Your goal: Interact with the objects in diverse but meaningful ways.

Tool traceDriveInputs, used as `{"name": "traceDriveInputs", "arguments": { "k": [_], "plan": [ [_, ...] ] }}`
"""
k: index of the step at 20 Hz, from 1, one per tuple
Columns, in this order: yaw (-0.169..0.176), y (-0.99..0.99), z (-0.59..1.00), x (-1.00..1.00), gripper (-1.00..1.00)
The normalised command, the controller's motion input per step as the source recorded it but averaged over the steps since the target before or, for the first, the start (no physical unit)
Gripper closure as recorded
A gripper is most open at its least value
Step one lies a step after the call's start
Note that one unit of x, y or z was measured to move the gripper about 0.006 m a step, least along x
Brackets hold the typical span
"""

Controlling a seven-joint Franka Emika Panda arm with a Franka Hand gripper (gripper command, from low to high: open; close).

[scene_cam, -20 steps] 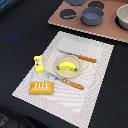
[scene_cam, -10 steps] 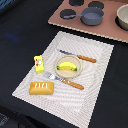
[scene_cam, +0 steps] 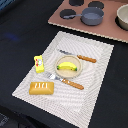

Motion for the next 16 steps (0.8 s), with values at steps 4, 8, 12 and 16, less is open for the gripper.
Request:
{"name": "traceDriveInputs", "arguments": {
  "k": [4,8,12,16],
  "plan": [
    [-0.031,0.12,-0.07,0.26,1.00],
    [-0.022,0.17,-0.15,0.22,1.00],
    [-0.003,0.16,-0.21,0.05,1.00],
    [0.000,0.20,-0.15,0.07,1.00]
  ]
}}
